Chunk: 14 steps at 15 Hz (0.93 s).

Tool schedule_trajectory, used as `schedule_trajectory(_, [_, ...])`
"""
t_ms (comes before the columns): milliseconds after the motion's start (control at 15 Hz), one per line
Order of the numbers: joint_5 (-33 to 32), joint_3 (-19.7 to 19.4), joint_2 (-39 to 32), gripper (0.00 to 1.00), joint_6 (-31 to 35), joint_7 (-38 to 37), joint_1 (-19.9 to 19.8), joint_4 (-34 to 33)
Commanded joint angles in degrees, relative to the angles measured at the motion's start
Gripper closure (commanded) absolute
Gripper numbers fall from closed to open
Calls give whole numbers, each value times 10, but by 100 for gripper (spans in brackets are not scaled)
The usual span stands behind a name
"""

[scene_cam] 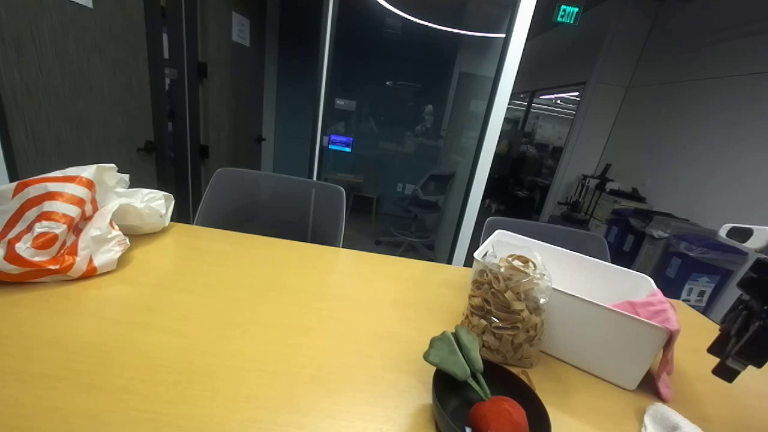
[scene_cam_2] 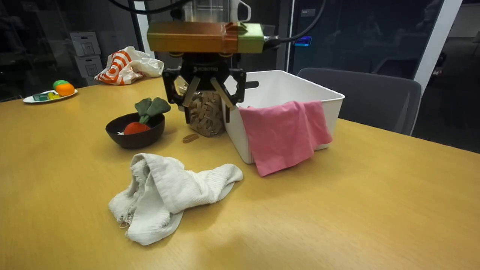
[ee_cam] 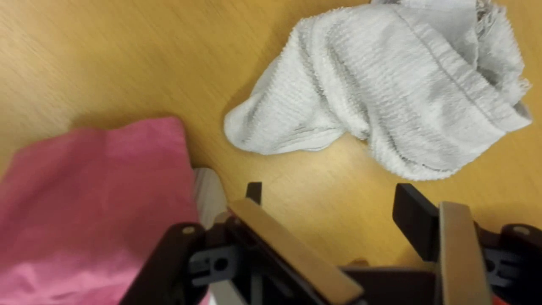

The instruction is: Shift the shirts to the table

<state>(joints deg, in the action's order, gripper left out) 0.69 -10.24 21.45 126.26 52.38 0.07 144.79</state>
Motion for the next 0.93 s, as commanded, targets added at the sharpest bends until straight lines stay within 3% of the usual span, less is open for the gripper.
schedule_trajectory(0, [1,0,-60,0,54,-70,-20,-27])
schedule_trajectory(267, [31,-4,-118,0,107,-99,-18,-31])
schedule_trajectory(667, [13,2,-184,0,295,-136,-36,-27])
schedule_trajectory(800, [0,2,-203,0,331,-151,-45,-28])
schedule_trajectory(867, [-8,3,-210,21,348,-157,-49,-28])
